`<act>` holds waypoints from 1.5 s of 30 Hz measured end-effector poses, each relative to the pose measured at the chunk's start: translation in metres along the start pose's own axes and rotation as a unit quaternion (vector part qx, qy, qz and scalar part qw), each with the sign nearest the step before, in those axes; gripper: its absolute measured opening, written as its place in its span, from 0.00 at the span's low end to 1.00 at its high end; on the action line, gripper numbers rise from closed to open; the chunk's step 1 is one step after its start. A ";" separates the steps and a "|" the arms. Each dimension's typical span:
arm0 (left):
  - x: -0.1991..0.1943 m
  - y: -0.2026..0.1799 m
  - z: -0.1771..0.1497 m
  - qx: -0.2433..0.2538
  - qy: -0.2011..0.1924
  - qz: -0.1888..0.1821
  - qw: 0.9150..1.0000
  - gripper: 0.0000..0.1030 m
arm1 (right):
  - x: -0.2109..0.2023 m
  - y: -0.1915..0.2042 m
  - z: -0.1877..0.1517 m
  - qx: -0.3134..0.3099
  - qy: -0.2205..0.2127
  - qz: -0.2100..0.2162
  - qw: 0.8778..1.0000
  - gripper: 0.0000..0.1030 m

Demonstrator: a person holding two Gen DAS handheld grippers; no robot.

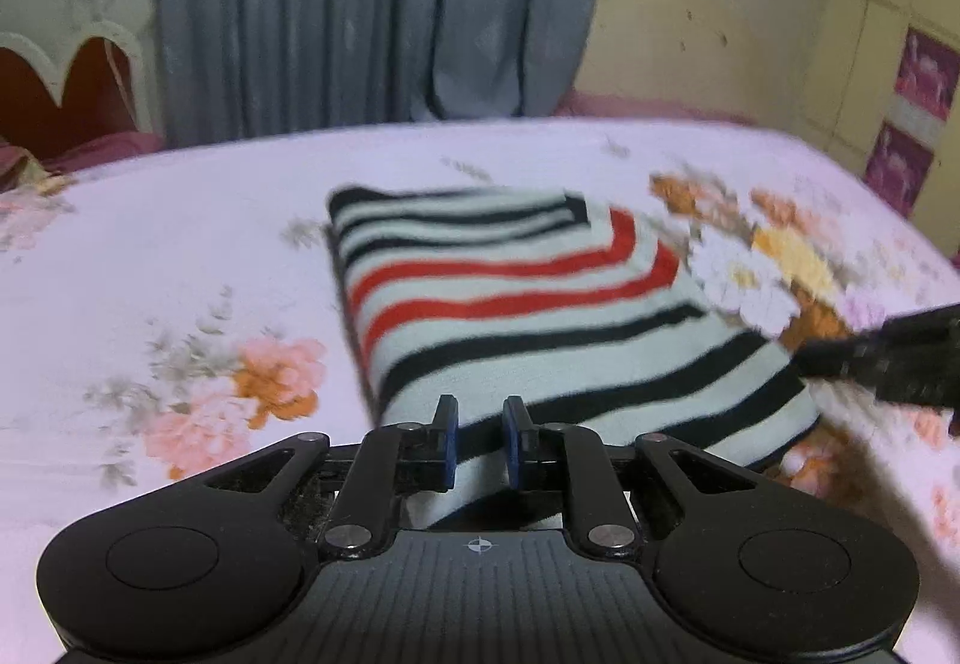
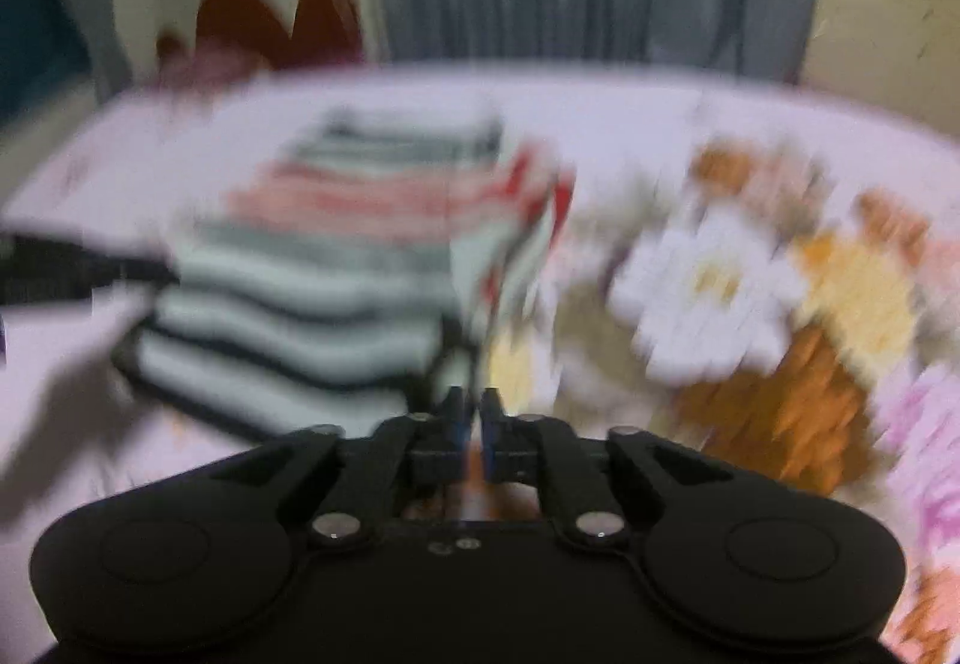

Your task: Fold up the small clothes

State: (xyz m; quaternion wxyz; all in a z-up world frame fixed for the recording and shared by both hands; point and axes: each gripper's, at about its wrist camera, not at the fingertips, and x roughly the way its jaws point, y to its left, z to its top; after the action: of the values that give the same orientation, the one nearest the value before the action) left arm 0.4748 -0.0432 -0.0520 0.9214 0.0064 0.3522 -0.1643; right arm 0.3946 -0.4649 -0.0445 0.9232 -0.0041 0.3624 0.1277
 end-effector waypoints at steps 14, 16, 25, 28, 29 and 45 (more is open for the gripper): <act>0.009 0.016 -0.021 -0.046 0.036 0.053 0.997 0.15 | 0.043 -0.012 -0.001 0.099 0.078 0.037 0.991 0.05; -0.009 0.013 -0.017 -0.039 0.007 0.050 0.998 0.15 | 0.026 -0.007 0.007 0.075 0.054 0.019 0.996 0.11; 0.020 -0.019 -0.027 -0.007 0.062 0.032 0.998 0.15 | 0.046 0.006 -0.007 0.013 0.076 0.003 0.997 0.00; 0.019 -0.017 -0.024 -0.020 0.057 0.032 0.998 0.16 | 0.044 0.003 -0.002 0.025 0.074 0.007 0.997 0.00; 0.015 -0.018 -0.022 -0.019 0.054 0.037 0.998 0.16 | 0.042 0.002 -0.001 0.022 0.074 0.009 0.997 0.00; 0.073 -0.013 0.030 -0.006 0.057 0.096 0.994 0.49 | 0.092 0.002 0.051 0.003 0.044 0.007 0.999 0.05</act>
State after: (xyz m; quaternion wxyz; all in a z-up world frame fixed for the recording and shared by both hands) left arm 0.5410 -0.0815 -0.0758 0.9115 0.0439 0.4025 -0.0726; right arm 0.4928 -0.4364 -0.0688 0.9053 -0.0041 0.4036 0.1324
